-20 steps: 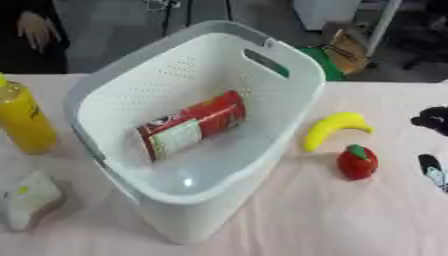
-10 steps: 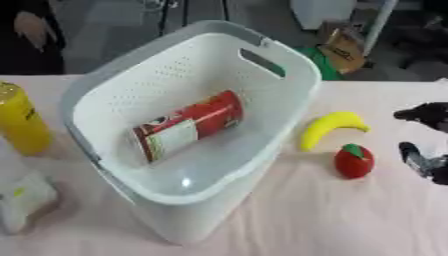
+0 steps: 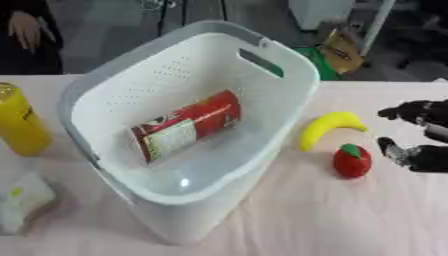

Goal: Pick up objects on the table and place them in the box.

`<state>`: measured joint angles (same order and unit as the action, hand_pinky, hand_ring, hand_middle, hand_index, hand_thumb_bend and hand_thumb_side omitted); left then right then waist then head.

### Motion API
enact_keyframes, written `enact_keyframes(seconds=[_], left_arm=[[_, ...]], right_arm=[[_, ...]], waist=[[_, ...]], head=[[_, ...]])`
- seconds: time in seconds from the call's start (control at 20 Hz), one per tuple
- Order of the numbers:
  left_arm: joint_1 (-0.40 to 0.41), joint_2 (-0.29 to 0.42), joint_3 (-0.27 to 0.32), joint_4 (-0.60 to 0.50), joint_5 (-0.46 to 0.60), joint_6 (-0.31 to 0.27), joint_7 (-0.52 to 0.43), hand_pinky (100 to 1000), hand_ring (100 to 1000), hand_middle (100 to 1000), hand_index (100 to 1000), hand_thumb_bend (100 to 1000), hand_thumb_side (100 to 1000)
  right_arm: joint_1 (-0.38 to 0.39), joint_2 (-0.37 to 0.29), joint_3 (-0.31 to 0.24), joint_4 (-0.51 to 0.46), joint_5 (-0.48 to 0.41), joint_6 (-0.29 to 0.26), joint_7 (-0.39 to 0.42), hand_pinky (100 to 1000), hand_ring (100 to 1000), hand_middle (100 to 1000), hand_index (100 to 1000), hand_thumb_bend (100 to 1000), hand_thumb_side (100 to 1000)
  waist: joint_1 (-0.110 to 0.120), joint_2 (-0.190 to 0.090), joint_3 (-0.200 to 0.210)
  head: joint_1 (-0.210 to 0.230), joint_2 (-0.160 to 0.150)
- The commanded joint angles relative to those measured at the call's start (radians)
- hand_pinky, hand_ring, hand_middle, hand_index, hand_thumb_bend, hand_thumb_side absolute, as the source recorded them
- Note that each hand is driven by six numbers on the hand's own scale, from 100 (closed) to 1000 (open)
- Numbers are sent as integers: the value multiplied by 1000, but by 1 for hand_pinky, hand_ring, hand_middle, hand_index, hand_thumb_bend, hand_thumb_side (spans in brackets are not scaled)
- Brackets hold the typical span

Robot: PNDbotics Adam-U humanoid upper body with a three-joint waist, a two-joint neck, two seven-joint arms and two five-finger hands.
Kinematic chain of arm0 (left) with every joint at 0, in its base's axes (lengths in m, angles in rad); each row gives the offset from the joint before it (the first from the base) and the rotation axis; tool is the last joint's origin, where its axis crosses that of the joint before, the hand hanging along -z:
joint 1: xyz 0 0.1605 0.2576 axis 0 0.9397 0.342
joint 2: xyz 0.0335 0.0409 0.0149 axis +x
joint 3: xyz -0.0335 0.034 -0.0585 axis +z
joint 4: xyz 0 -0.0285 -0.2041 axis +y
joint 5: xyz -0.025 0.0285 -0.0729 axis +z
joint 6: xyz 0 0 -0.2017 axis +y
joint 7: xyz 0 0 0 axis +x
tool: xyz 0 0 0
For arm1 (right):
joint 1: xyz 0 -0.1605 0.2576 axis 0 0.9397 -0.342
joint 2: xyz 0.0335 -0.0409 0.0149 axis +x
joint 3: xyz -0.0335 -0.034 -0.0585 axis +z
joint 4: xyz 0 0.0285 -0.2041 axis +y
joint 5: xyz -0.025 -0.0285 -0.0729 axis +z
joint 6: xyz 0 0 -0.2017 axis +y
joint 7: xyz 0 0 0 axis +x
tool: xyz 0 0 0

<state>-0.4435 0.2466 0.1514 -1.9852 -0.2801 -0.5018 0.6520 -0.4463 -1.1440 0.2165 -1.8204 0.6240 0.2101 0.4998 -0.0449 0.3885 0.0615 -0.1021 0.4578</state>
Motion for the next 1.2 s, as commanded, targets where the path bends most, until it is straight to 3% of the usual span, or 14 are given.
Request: enact_keyframes(seconds=[0.05, 0.45, 0.85, 1.2], left_arm=[[-14, 9, -4, -15, 6, -13, 5, 677, 575, 602, 741, 100, 1000], [-17, 6, -6, -15, 11, -14, 0, 676, 578, 603, 741, 100, 1000], [-17, 2, -7, -15, 12, -13, -1, 676, 578, 603, 741, 100, 1000], [-17, -1, -7, -15, 14, -13, -3, 677, 579, 603, 741, 100, 1000]], right_arm=[[-20, -9, 10, 32, 17, -17, -6, 794, 871, 863, 1000, 219, 958], [-57, 43, 62, 120, 59, -56, -29, 801, 880, 872, 1000, 238, 976], [-75, 103, 90, 200, 53, -53, -77, 801, 876, 852, 1000, 261, 985], [-98, 140, 98, 281, 58, -75, -59, 850, 910, 886, 1000, 339, 961]], waist=[[1, -24, 1], [3, -22, 8], [5, -20, 9], [8, -17, 13]], head=[[-1, 2], [-7, -5], [-3, -16], [-4, -18]])
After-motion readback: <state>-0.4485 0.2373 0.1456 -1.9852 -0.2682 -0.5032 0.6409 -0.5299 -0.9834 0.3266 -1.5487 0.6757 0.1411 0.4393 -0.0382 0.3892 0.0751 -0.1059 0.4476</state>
